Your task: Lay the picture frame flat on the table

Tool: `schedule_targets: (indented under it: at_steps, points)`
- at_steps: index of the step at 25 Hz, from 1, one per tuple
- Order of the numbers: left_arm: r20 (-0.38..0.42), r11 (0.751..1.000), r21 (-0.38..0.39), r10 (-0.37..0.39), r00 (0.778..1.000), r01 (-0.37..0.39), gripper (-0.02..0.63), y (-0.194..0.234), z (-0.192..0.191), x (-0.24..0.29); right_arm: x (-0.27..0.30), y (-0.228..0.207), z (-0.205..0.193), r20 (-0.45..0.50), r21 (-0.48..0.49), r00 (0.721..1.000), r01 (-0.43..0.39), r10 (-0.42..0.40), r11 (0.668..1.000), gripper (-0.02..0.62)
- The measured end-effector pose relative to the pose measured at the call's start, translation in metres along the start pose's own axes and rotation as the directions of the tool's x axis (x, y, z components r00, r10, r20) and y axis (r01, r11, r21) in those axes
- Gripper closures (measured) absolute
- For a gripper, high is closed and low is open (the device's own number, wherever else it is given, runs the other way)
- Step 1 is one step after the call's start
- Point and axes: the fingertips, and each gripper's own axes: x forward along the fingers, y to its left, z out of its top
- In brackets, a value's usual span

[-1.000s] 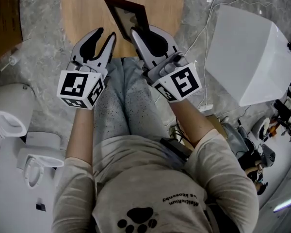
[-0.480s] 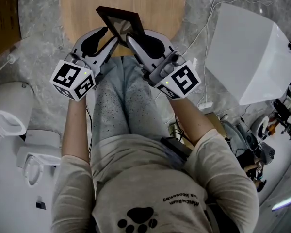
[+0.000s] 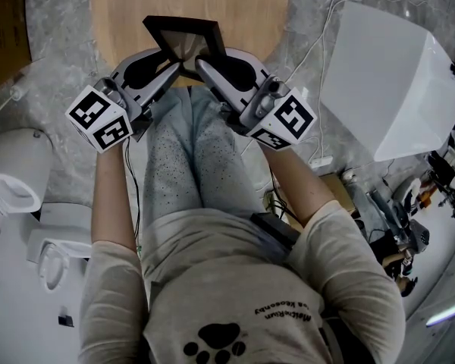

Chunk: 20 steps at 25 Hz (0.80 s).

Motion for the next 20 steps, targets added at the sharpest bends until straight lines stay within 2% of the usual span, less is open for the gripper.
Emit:
schedule_targets:
  at_steps: [5, 16, 20]
  points:
    - [-0.019, 0.999, -0.050, 0.015, 1.000, -0.016, 0.503, 0.005, -0.006, -0.001, -0.002, -0.006, -0.007, 0.003, 0.043, 1.000, -0.001, 0.001, 0.999, 0.557]
    - [-0.098, 0.996, -0.011, 0.085, 0.991, -0.087, 0.518, 0.014, -0.017, 0.003, -0.011, -0.028, -0.033, -0.061, 0.088, 0.995, 0.087, -0.082, 0.992, 0.553]
    - [-0.115, 0.994, -0.004, 0.105, 0.988, -0.106, 0.520, 0.018, -0.021, 0.003, -0.012, -0.034, -0.040, -0.086, 0.073, 0.987, 0.144, -0.137, 0.987, 0.537]
